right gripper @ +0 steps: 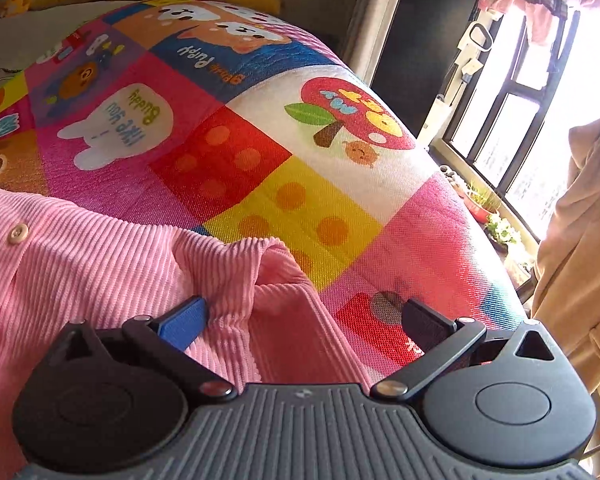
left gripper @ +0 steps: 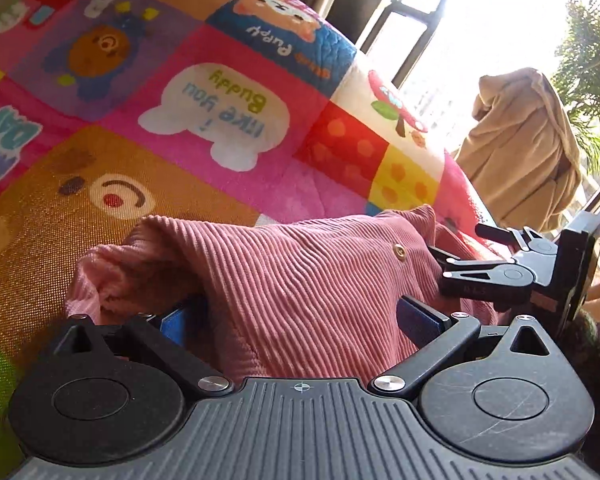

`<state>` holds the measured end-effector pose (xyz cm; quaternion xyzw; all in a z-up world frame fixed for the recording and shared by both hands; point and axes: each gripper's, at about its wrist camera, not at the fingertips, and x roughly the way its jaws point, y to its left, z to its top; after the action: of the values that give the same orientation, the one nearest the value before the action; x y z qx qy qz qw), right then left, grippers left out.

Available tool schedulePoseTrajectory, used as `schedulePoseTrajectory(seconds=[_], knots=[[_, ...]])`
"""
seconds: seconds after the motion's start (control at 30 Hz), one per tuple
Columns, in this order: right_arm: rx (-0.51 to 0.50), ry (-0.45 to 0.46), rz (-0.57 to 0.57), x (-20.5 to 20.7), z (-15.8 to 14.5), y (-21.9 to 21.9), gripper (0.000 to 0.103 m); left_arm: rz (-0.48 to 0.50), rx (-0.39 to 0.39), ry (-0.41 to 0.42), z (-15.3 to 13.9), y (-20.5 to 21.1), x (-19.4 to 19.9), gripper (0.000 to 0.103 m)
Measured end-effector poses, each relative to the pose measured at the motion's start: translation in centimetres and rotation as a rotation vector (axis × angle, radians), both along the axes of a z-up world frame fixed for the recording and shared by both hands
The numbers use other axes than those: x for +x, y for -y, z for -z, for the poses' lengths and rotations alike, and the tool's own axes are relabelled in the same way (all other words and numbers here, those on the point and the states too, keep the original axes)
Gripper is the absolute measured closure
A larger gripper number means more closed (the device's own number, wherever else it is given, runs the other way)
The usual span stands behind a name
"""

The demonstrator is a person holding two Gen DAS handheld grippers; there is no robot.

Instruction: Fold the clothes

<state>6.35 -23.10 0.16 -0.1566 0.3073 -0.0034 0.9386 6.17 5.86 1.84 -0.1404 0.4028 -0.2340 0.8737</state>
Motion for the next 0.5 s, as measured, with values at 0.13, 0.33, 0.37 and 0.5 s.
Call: schedulePoseTrajectory(seconds=[0.13, 0.33, 0.37, 0.5], knots=[[0.001, 0.001, 0.003, -1.1, 0.0, 0.0, 0.000, -0.074, 0.012, 0.059, -1.5, -0.6, 1.6, 0.000], [0.012, 0.073, 0.006, -2.0, -1.8, 0.9, 0.000, -0.132, 0.080, 0.140, -3.3, -1.4, 1.6, 0.000], [0.018, 0.093, 0.018, -1.9, -2.2, 1.2, 0.000, -0.119, 0.095, 0.165, -3.6, -1.3, 0.6, 0.000], [0.024, 0.119, 0.020, -0.6, -3.2, 1.2, 0.000, -0.062, 0.148, 0.264, -4.8, -0.8, -2.9, 0.000]])
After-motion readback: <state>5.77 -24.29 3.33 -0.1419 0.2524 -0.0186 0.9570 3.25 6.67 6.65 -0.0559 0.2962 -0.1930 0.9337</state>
